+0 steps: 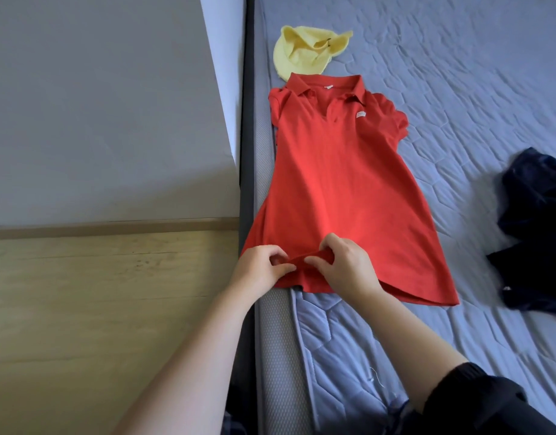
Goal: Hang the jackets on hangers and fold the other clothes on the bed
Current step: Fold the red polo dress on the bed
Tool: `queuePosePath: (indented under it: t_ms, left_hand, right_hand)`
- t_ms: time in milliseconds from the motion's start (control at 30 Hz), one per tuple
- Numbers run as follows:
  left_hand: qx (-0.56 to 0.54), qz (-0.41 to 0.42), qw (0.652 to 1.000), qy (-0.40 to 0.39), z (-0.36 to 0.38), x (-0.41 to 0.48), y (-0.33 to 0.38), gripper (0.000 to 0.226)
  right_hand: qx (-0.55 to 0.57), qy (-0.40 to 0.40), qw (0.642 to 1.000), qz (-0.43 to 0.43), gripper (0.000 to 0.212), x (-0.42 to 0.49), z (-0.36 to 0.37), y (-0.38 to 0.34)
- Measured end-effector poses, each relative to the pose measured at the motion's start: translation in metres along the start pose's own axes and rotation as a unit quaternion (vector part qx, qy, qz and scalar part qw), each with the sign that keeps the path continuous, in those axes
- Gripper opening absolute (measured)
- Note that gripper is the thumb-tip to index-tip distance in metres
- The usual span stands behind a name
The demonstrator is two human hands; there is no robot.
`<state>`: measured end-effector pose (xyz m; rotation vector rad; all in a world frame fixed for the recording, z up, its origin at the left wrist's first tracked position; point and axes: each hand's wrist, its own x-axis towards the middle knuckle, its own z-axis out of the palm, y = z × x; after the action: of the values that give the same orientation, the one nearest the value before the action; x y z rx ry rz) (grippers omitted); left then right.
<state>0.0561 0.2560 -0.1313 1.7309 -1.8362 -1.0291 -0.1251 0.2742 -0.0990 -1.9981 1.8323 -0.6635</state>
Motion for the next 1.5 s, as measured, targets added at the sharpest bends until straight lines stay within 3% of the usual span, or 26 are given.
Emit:
queuePosePath:
  t_ms: [133, 233, 300, 367, 433, 467, 533, 567, 600, 633, 667, 700, 733, 767, 833, 1033, 1167, 1333, 1400, 1500]
  left_hand:
    - [0.217, 0.062, 0.974, 0.016, 0.014, 0.000, 0.000, 0.051]
    - [0.264, -0.011, 0.961, 0.084, 0.013, 0.004, -0.004, 0.074]
    - [0.177, -0.086, 0.974, 0.114, 0.005, 0.009, -0.006, 0.072]
    - [0.020, -0.148, 0.984, 0.094, -0.003, 0.015, 0.002, 0.057]
    - [-0.153, -0.180, 0.967, 0.096, -0.011, 0.017, 0.021, 0.039]
    - [-0.255, -0.197, 0.942, 0.093, -0.015, 0.019, 0.031, 0.034]
    - [-0.462, -0.230, 0.854, 0.063, -0.027, 0.018, 0.046, 0.033]
    - [-0.523, -0.236, 0.817, 0.054, -0.034, 0.017, 0.048, 0.033]
    - [-0.536, -0.239, 0.808, 0.056, -0.039, 0.014, 0.046, 0.033]
    - [-0.492, -0.239, 0.834, 0.071, -0.044, 0.010, 0.040, 0.034]
    - [-0.392, -0.232, 0.885, 0.095, -0.046, 0.005, 0.030, 0.035]
    - [-0.248, -0.223, 0.934, 0.128, -0.048, 0.001, 0.018, 0.035]
    - [-0.105, -0.210, 0.960, 0.154, -0.049, -0.004, 0.007, 0.035]
    - [-0.002, -0.198, 0.965, 0.173, -0.049, -0.009, -0.003, 0.036]
    - [0.080, -0.199, 0.959, 0.184, -0.046, -0.015, -0.018, 0.046]
    - [0.183, -0.226, 0.946, 0.143, -0.025, -0.016, -0.047, 0.072]
    - [0.262, -0.041, 0.957, 0.119, 0.000, -0.008, -0.032, 0.089]
    - [0.237, 0.202, 0.940, 0.140, 0.033, 0.004, 0.009, 0.066]
    - [0.209, 0.218, 0.937, 0.176, 0.037, 0.006, 0.017, 0.051]
    - [0.159, 0.130, 0.955, 0.215, 0.030, 0.007, 0.015, 0.046]
  right_hand:
    - [0.020, -0.014, 0.999, -0.038, 0.018, -0.002, -0.003, -0.003]
    - [0.033, 0.037, 0.998, -0.046, 0.023, -0.005, -0.004, -0.006]
    - [0.020, 0.069, 0.996, -0.048, 0.025, -0.005, -0.007, -0.009]
    - [-0.003, 0.091, 0.994, -0.062, 0.026, -0.005, -0.011, -0.012]
    - [-0.017, 0.103, 0.992, -0.073, 0.028, -0.003, -0.015, -0.012]
    - [-0.019, 0.111, 0.991, -0.077, 0.029, -0.002, -0.018, -0.011]
    - [-0.019, 0.136, 0.987, -0.079, 0.029, 0.001, -0.023, -0.011]
    - [-0.022, 0.147, 0.986, -0.078, 0.029, 0.002, -0.025, -0.011]
    - [-0.030, 0.154, 0.985, -0.078, 0.030, 0.003, -0.026, -0.012]
    - [-0.042, 0.152, 0.984, -0.081, 0.031, 0.003, -0.025, -0.013]
    - [-0.057, 0.143, 0.985, -0.082, 0.032, 0.001, -0.023, -0.014]
    - [-0.071, 0.128, 0.986, -0.079, 0.031, -0.001, -0.020, -0.015]
    - [-0.084, 0.114, 0.988, -0.070, 0.029, -0.004, -0.017, -0.014]
    - [-0.094, 0.101, 0.989, -0.058, 0.027, -0.007, -0.014, -0.012]
    - [-0.108, 0.091, 0.989, -0.038, 0.027, -0.014, -0.008, -0.007]
    - [-0.132, 0.110, 0.985, -0.001, 0.031, -0.026, 0.000, 0.023]
    - [-0.193, 0.085, 0.973, 0.089, 0.039, -0.034, -0.006, 0.068]
    - [-0.265, -0.022, 0.951, 0.158, 0.057, -0.040, -0.017, 0.105]
    - [-0.292, -0.012, 0.942, 0.163, 0.046, -0.042, -0.028, 0.115]
    - [-0.293, 0.006, 0.929, 0.227, 0.028, -0.049, -0.050, 0.133]
